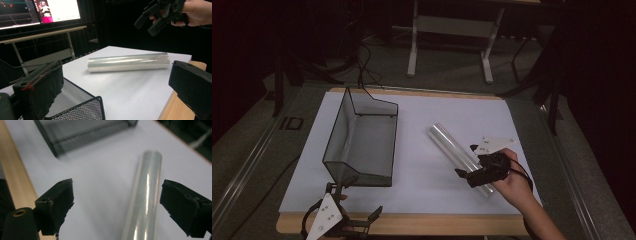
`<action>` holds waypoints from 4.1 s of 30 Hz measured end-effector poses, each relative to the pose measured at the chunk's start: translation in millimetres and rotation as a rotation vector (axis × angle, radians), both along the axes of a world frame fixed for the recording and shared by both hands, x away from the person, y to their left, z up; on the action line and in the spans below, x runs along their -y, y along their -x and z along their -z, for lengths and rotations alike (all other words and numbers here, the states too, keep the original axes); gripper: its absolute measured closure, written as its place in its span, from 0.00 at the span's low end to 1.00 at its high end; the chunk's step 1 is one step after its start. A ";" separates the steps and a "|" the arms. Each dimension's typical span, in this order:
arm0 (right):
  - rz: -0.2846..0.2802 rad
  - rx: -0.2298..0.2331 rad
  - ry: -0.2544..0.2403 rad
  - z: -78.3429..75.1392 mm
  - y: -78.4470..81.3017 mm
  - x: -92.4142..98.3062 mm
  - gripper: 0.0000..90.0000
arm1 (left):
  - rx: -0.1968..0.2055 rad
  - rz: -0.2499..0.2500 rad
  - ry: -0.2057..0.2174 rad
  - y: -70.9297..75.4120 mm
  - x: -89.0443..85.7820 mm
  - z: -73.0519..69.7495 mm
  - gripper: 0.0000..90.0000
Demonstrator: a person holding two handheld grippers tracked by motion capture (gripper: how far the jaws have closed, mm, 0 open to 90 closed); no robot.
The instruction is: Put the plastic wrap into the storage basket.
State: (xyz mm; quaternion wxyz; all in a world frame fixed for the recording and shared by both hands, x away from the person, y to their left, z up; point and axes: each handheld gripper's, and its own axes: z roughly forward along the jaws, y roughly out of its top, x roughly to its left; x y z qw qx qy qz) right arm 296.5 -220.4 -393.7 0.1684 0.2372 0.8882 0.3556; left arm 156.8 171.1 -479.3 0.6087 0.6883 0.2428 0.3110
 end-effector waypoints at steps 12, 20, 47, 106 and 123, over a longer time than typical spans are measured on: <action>0.095 -0.150 0.144 8.1 -37.7 -9.2 0.10 | 0.000 0.006 0.001 -0.1 -0.6 0.3 0.00; 0.118 -0.184 0.189 16.5 -58.3 -14.9 0.10 | -0.001 0.007 -0.001 -0.1 -0.8 0.4 0.00; 0.188 -0.497 0.417 75.3 -130.7 -35.2 0.23 | -0.010 0.014 -0.037 0.3 0.3 2.5 0.00; 0.398 -0.602 0.437 59.7 -140.4 -30.8 0.36 | -0.013 0.002 -0.055 -0.4 3.1 4.0 0.00; 0.429 -0.631 0.356 13.4 -152.9 -41.2 0.36 | -0.012 0.001 -0.050 -1.2 3.5 3.5 0.00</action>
